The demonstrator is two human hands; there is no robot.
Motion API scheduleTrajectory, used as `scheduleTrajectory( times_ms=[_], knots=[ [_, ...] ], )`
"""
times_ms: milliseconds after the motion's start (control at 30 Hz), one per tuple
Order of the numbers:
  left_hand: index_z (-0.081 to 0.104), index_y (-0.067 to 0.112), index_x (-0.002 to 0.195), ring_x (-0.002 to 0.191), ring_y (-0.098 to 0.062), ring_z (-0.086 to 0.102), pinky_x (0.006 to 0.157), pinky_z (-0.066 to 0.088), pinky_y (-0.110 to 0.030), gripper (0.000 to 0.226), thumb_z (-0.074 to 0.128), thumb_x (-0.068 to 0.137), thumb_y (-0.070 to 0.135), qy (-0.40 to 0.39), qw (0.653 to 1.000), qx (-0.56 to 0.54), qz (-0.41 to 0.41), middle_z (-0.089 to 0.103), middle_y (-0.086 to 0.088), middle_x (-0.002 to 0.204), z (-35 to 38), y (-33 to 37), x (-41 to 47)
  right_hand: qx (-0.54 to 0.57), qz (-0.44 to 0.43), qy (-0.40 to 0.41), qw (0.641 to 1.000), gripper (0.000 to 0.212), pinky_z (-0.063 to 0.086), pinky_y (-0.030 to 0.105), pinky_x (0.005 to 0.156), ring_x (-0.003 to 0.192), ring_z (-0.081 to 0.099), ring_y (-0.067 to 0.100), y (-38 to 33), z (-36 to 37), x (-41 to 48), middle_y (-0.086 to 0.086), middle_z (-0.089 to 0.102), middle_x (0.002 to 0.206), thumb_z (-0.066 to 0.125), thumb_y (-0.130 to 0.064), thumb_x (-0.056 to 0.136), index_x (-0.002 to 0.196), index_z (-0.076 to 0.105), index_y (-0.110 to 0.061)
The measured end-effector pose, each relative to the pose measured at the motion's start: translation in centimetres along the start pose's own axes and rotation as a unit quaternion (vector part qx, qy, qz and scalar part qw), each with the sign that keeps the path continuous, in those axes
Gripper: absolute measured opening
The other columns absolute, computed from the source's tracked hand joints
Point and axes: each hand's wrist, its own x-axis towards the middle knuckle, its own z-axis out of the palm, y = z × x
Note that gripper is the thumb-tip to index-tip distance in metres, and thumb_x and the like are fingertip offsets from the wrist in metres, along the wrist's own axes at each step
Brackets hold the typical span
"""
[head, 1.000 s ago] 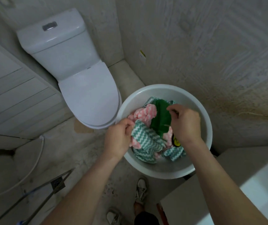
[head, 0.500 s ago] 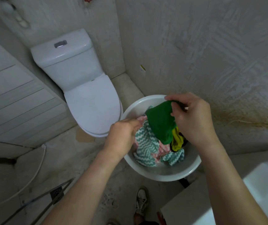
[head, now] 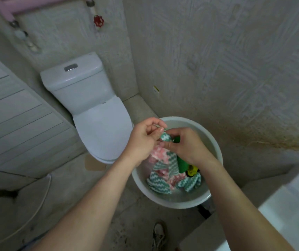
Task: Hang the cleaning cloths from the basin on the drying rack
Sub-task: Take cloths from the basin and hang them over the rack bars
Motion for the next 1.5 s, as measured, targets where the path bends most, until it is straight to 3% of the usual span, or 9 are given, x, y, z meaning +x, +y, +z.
scheduleTrajectory(
  times_ms=[133,233,400,500,700,900,1033,1300,1500],
  knots=[
    [0.060,0.015,0.101,0.080,-0.016,0.060,0.069,0.052,-0.022,0.021,0.066,0.085,0.004,0.030,0.996,-0.080,-0.041,0.060,-0.012,0.088,0.1,-0.8,-0.7,0.250,0.025,0.065,0.966,0.014,0.052,0.021,0.068,0.078,0.069,0.009,0.3,-0.6,-0.3,0.000,0.075,0.082,0.066,-0.016,0.088,0.093,0.075,-0.006],
    [0.063,0.019,0.102,0.091,-0.020,0.063,0.080,0.054,-0.040,0.025,0.073,0.080,0.012,-0.006,0.995,-0.060,-0.074,0.067,-0.008,0.100,0.1,-1.8,-1.8,0.350,0.048,0.050,0.934,0.024,0.054,0.023,0.071,0.081,0.069,0.017,-0.2,-1.7,-0.6,0.015,0.074,0.091,0.057,-0.015,0.094,0.096,0.072,0.005],
    [0.068,0.006,0.098,0.082,-0.019,0.065,0.080,0.054,-0.038,0.025,0.075,0.076,0.015,0.030,0.995,-0.086,-0.047,0.071,-0.017,0.091,-0.4,-0.3,-2.8,0.278,0.018,0.010,0.960,0.033,0.055,0.047,0.076,0.078,0.068,0.029,-1.8,-3.2,-0.5,0.026,0.071,0.087,0.054,-0.023,0.097,0.087,0.069,0.003],
    [0.065,0.010,0.095,0.082,-0.025,0.060,0.079,0.051,-0.049,0.035,0.080,0.070,0.029,0.031,0.997,-0.072,-0.013,0.065,-0.025,0.093,-1.3,1.9,-3.6,0.289,-0.028,0.025,0.957,0.026,0.053,0.041,0.069,0.075,0.062,0.023,-4.1,-3.8,-0.4,0.030,0.068,0.088,0.058,-0.020,0.094,0.089,0.068,0.003],
    [0.055,0.019,0.116,0.080,-0.001,0.065,0.070,0.052,-0.017,0.044,0.071,0.079,0.001,0.024,0.995,-0.010,0.100,0.069,0.004,0.098,-2.8,6.6,-4.6,0.377,-0.098,-0.018,0.921,0.025,0.051,0.050,0.081,0.083,0.061,0.029,-9.3,-4.1,-0.3,0.032,0.066,0.096,0.069,-0.018,0.083,0.099,0.068,0.002],
    [0.059,0.022,0.069,0.050,-0.014,0.046,0.047,0.034,-0.022,0.036,0.047,0.079,-0.010,0.144,0.984,-0.057,0.092,0.051,0.005,0.055,-7.4,7.9,-8.0,0.384,-0.156,-0.102,0.904,0.031,0.039,0.017,0.053,0.059,0.045,0.009,-13.6,-4.3,-1.1,0.003,0.052,0.077,0.062,-0.005,0.078,0.106,0.063,-0.018],
    [0.060,0.025,0.068,0.065,-0.025,0.045,0.060,0.035,-0.037,0.023,0.059,0.063,0.002,0.141,0.983,-0.089,0.079,0.048,-0.010,0.066,-10.9,9.2,-11.3,0.351,-0.188,-0.187,0.898,0.038,0.037,0.022,0.049,0.059,0.043,0.012,-17.7,-2.4,-1.9,0.003,0.053,0.084,0.056,0.006,0.077,0.105,0.061,-0.020],
    [0.071,0.016,0.074,0.069,-0.005,0.062,0.066,0.048,-0.015,0.008,0.074,0.076,0.008,0.191,0.978,-0.008,0.085,0.069,0.008,0.068,-16.9,9.2,-19.5,0.246,-0.240,-0.292,0.893,0.047,0.037,0.027,0.059,0.066,0.043,0.017,-24.2,3.0,-3.8,0.008,0.051,0.091,0.055,0.010,0.065,0.101,0.055,-0.020],
    [0.064,0.022,0.065,0.064,-0.014,0.043,0.063,0.031,-0.029,0.022,0.068,0.085,0.016,0.199,0.976,0.058,0.059,0.050,0.001,0.064,-21.0,6.9,-26.7,-0.091,-0.348,-0.278,0.891,0.042,0.046,0.024,0.073,0.075,0.055,0.003,-28.6,7.7,-6.5,-0.002,0.058,0.094,0.070,0.000,0.078,0.111,0.061,-0.025]
  ],
)
